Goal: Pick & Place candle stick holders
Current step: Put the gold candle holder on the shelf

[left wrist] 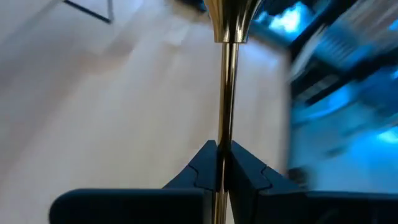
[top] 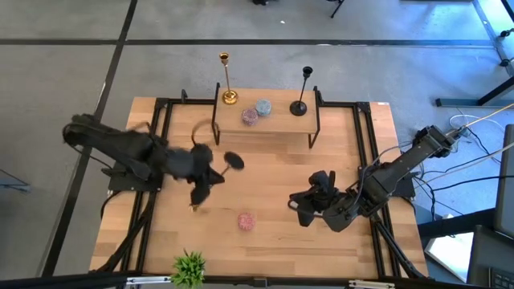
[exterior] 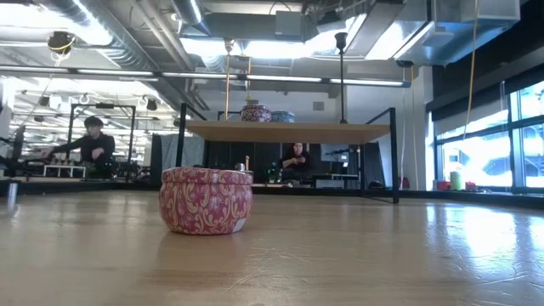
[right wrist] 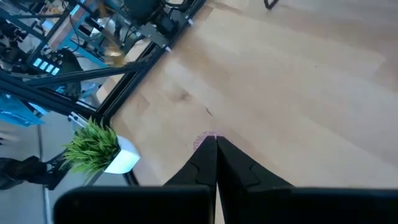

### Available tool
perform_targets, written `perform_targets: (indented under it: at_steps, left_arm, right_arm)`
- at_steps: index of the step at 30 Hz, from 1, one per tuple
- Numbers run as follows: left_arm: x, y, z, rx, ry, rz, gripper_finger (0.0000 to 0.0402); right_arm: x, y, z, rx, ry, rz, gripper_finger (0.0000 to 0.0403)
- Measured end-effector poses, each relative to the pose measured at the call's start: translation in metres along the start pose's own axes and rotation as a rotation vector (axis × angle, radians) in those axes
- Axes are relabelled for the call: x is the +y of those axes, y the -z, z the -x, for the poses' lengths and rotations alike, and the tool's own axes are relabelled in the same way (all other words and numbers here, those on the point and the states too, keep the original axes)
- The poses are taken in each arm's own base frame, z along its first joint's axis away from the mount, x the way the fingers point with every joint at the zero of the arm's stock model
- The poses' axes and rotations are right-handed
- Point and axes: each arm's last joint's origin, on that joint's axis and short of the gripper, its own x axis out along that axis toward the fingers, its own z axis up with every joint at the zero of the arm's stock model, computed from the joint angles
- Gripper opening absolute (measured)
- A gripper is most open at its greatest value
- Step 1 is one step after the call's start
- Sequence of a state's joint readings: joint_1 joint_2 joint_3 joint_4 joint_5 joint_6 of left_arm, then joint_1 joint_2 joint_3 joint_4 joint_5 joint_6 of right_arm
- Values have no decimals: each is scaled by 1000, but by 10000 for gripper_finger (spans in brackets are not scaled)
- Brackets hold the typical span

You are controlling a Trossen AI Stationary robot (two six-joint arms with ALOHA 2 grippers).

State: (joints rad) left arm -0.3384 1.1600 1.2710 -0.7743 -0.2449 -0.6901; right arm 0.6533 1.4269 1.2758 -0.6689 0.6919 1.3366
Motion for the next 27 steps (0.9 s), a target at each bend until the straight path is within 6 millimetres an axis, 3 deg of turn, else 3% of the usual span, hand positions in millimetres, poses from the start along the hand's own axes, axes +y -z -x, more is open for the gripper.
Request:
perform_targets:
  at_steps: [6, 12, 19, 23, 27]
  left_arm:
    - [17, -26, 29, 12, 270, 445, 12]
    - [10, -49, 24, 125, 561, 787, 12]
    - [-13, -68, -19, 178, 739, 1030, 12]
    - [-28, -70, -53, 215, 802, 1115, 12]
    - [-41, -66, -85, 256, 859, 1168, 12]
  right_arm:
    - [0, -2, 0, -85, 22, 79, 4]
    - [7, -4, 0, -87, -35, 271, 4]
    - [43, -6, 14, -158, -405, 822, 4]
    - [68, -17, 45, -310, -542, 951, 4]
    - [82, -30, 76, -431, -498, 1097, 8]
